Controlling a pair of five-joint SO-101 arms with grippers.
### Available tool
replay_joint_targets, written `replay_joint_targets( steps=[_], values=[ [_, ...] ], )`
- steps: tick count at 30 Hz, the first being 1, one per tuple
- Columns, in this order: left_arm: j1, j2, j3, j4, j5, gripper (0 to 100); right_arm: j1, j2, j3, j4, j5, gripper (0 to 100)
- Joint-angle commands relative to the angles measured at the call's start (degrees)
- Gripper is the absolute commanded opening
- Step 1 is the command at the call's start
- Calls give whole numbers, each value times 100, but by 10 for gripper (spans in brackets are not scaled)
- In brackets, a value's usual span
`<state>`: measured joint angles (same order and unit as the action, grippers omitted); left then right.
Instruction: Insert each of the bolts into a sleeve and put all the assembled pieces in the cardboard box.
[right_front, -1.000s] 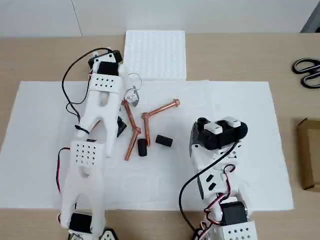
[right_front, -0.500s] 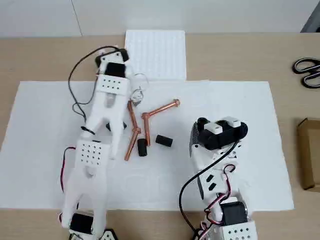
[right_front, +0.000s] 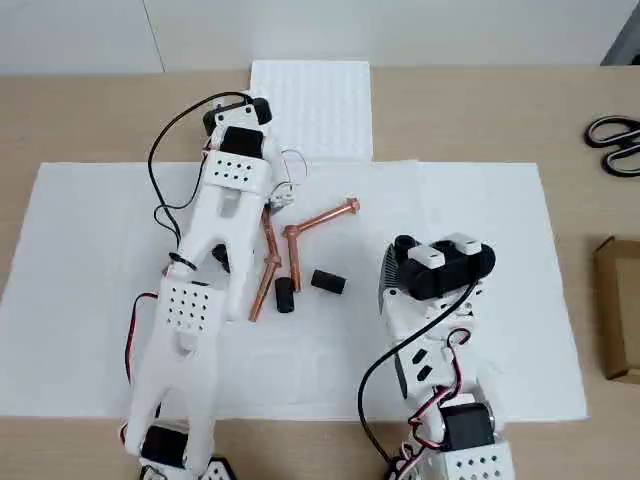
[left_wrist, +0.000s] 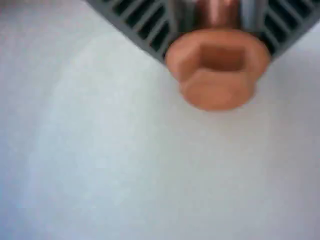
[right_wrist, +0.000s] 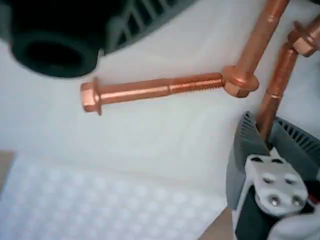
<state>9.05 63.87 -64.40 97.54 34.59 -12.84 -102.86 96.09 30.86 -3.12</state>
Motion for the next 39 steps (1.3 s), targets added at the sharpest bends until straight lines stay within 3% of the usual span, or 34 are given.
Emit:
replay_joint_targets(
  steps=[1, 20, 32, 39],
  values=[
    [18, -9, -13, 290, -9, 6, 57, -101, 35, -31, 35, 4],
    [35, -185, -1376, 299, 9, 6, 57, -101, 35, -31, 35, 4],
    [26, -1952, -804, 299, -220, 6, 48, -101, 35, -40, 35, 4],
    [53, -3727, 4, 299, -396, 6, -286, -110, 35, -57, 44, 4]
  ],
)
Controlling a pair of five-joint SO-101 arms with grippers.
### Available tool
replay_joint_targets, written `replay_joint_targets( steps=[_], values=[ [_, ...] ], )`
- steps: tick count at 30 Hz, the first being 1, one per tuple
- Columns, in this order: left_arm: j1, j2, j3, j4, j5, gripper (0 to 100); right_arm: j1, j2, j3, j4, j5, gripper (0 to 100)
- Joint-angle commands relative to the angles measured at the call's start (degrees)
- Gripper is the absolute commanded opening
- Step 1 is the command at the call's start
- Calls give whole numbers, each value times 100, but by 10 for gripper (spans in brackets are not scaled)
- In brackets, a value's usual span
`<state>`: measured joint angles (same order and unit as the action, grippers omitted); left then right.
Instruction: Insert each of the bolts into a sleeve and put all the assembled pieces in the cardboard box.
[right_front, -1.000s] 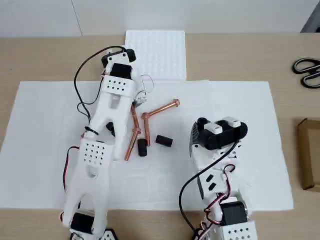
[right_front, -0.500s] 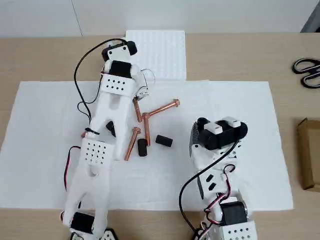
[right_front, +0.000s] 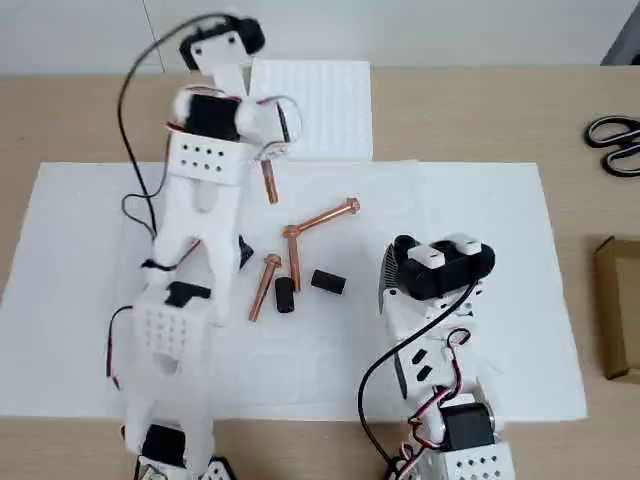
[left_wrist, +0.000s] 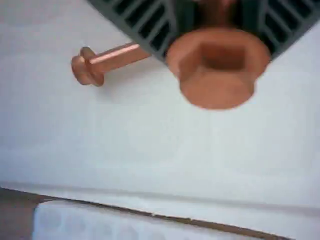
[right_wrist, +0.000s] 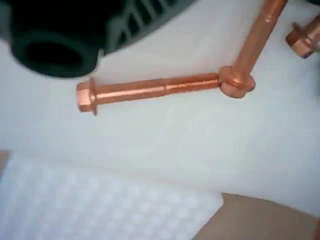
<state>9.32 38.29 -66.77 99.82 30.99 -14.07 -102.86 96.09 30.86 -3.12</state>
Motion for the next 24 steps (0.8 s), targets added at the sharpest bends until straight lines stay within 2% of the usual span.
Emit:
replay_joint_targets(
  steps=[1, 4, 10, 16, 19, 24],
  values=[
    [44, -1503, 462, 70, -35, 6, -268, -110, 35, -57, 44, 4],
    [246, -2505, 1288, 70, -44, 6, -558, -110, 35, -233, 44, 4],
    [818, -4484, 3116, 26, -62, 6, -796, -110, -193, -1341, 62, 4],
    [853, -5987, 4321, -598, -62, 6, -822, -110, -35, -1745, 79, 4],
    [844, -6664, 4980, -949, -62, 6, -866, -110, 35, -1859, 457, 5],
    [853, -7991, 6378, -1776, -79, 6, -1525, -110, 35, -1956, 1090, 5]
  ],
)
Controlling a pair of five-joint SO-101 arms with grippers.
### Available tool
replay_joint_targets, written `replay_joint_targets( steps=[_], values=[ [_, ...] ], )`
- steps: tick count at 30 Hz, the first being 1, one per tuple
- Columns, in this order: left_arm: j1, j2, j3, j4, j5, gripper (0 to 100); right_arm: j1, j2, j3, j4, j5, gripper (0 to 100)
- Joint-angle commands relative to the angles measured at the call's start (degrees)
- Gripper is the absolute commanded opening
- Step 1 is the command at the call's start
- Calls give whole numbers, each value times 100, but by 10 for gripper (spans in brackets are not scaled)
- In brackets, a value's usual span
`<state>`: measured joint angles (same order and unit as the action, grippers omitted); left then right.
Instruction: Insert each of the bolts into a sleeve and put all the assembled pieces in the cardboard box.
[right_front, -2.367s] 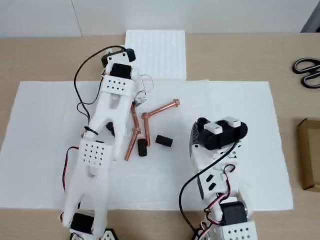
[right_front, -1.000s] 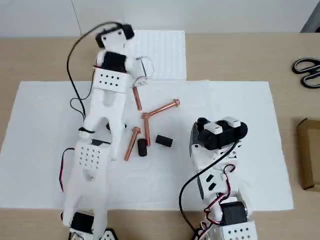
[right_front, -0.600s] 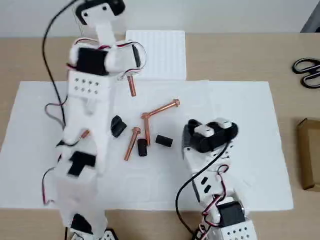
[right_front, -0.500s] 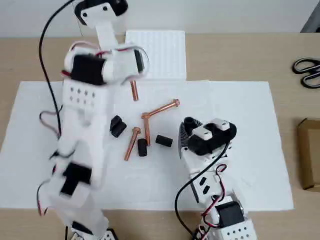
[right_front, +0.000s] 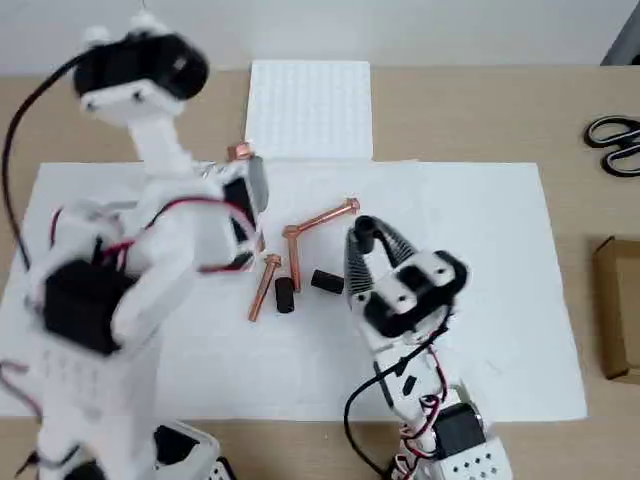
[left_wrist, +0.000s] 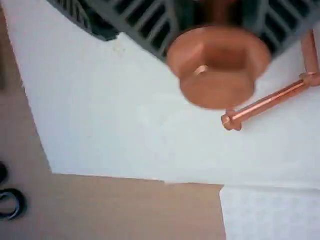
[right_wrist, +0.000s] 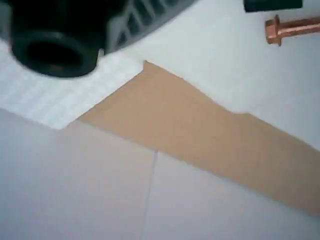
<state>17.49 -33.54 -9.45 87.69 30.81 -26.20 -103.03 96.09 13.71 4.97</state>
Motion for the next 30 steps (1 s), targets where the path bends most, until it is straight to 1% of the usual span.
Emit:
replay_joint_targets(
  steps=[1, 4, 8, 12, 14, 16, 17, 19, 21, 26, 30],
  values=[
    [35, -1108, 980, -782, -114, 6, -426, -92, 35, -382, 369, 5],
    [26, -1996, 2079, -1574, -536, 6, -637, -92, 35, -1103, 651, 5],
    [0, -3051, 3705, -3051, -712, 6, -646, -92, 35, -1771, 949, 5],
    [44, -3842, 5446, -4914, -1046, 6, -655, -84, 35, -1886, 932, 5],
    [88, -4167, 6026, -5916, -1248, 6, -655, -84, 35, -1886, 932, 5],
    [352, -4378, 6334, -6602, -1415, 6, -664, -84, 35, -1877, 932, 5],
    [519, -4413, 6369, -6769, -1556, 6, -664, -84, 35, -1789, 932, 5],
    [844, -4440, 6352, -6848, -1820, 6, -673, -84, 35, -1490, 923, 5],
    [976, -4457, 6352, -6857, -1943, 6, -673, -84, 35, -1174, 905, 5],
    [1116, -4378, 6290, -6866, -1960, 6, -673, -84, 35, -725, 176, 5],
    [1407, -4149, 6220, -6910, -1960, 6, -673, -84, 35, -708, 53, 5]
  ],
)
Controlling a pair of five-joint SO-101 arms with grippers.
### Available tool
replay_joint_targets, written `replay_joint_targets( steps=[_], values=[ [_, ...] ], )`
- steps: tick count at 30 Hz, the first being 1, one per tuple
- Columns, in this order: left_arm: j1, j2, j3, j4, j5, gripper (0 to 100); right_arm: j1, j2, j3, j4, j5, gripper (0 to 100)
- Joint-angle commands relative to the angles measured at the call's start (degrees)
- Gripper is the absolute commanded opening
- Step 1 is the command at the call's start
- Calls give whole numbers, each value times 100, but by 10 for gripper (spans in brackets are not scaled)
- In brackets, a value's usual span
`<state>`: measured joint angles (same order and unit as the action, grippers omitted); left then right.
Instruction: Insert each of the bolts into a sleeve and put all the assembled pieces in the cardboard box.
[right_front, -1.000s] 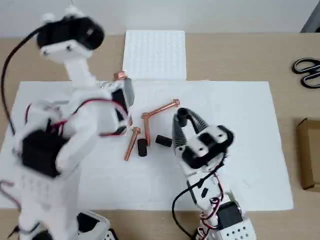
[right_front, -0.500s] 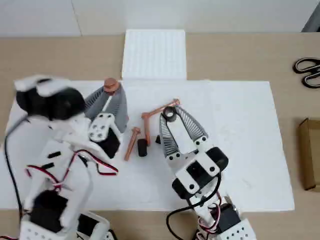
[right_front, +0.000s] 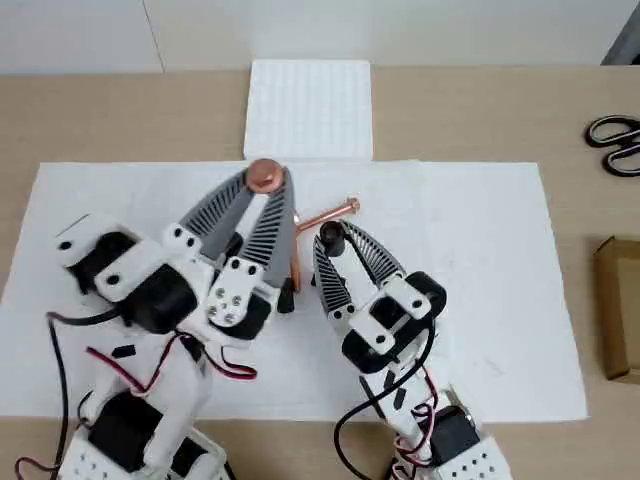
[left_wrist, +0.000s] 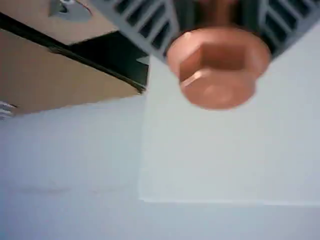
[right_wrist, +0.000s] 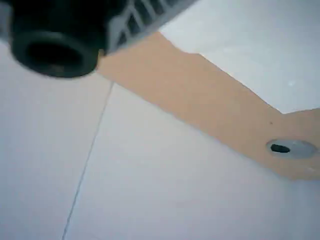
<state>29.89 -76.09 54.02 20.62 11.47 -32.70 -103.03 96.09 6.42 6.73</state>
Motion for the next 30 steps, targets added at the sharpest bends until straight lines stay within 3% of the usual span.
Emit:
replay_joint_targets(
  steps=[1, 9, 14, 18, 23, 30],
  values=[
    [211, 158, -163, -299, -26, 6, -22, -84, 35, 22, -123, 5],
    [220, 1090, -171, -1160, -26, 6, -22, -84, 35, -391, -105, 5],
    [220, 1424, -163, -1275, 0, 6, -13, -84, 35, -426, -97, 5],
    [220, 1433, -180, -1169, 9, 6, -13, -84, 35, -426, -97, 5],
    [211, 1424, -207, -448, 202, 6, -13, -84, 35, -426, -97, 5],
    [211, 1424, -295, -246, 519, 6, 4, -84, 35, -418, -88, 5]
  ],
)
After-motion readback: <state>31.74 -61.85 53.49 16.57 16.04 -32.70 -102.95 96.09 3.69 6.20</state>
